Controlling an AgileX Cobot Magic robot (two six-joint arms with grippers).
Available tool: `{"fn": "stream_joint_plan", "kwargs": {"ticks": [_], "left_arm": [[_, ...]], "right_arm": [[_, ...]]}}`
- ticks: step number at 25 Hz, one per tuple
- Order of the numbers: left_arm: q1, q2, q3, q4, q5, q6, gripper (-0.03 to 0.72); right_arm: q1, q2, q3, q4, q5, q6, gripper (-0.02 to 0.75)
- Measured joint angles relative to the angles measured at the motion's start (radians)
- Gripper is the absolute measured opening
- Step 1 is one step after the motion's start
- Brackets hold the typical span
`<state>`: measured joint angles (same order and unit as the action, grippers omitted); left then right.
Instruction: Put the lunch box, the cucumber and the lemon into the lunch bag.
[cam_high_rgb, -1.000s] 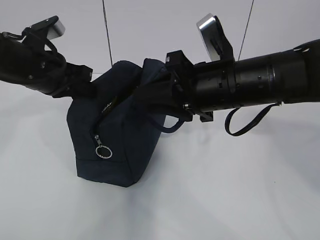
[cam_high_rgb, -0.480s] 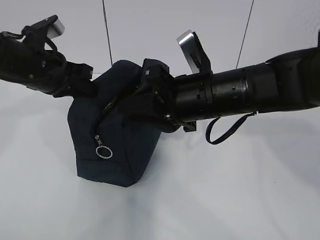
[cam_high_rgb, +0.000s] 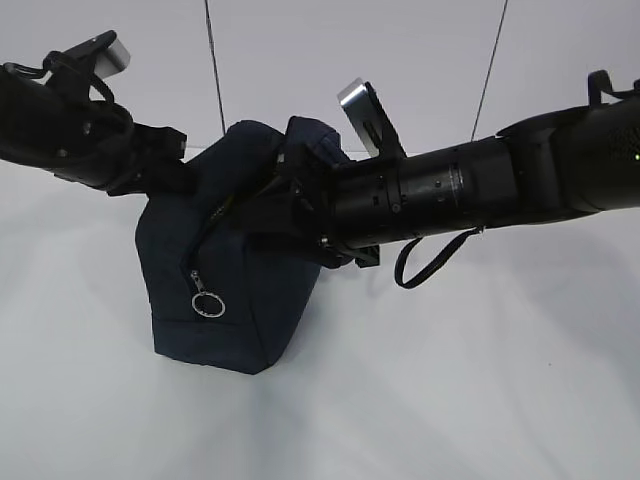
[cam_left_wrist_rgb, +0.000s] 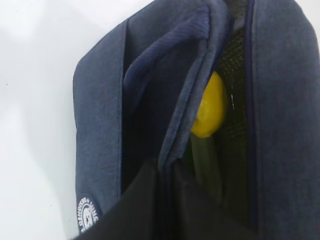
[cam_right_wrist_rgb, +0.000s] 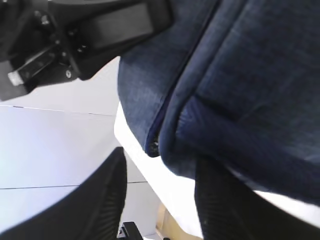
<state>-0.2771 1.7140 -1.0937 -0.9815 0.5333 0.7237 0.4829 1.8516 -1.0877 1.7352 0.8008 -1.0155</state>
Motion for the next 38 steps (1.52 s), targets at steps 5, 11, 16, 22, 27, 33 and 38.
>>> {"fn": "stream_joint_plan", "kwargs": {"ticks": [5, 11, 16, 22, 27, 33, 38], "left_arm": [[0.000, 0.000, 0.000, -0.002, 0.003, 0.000, 0.020], [-0.035, 0.000, 0.000, -0.002, 0.003, 0.000, 0.020], [-0.058, 0.000, 0.000, -0.002, -0.005, 0.000, 0.020], [-0.058, 0.000, 0.000, -0.002, -0.007, 0.000, 0.020], [-0.058, 0.000, 0.000, -0.002, -0.007, 0.000, 0.020], [-0.058, 0.000, 0.000, -0.060, 0.029, 0.000, 0.020], [-0.058, 0.000, 0.000, -0.119, 0.063, 0.000, 0.020]], "right_arm": [[0.000, 0.010, -0.018, 0.000, -0.009, 0.000, 0.368], [0.002, 0.012, -0.019, 0.006, -0.040, 0.004, 0.349], [0.002, 0.015, -0.019, -0.003, -0.049, 0.003, 0.216], [0.002, 0.015, -0.019, -0.013, -0.054, 0.003, 0.110], [0.002, 0.015, -0.020, -0.020, -0.057, -0.008, 0.020], [0.002, 0.012, -0.021, -0.074, -0.057, -0.014, 0.020], [0.002, -0.020, -0.021, -0.172, -0.065, -0.002, 0.020]]}}
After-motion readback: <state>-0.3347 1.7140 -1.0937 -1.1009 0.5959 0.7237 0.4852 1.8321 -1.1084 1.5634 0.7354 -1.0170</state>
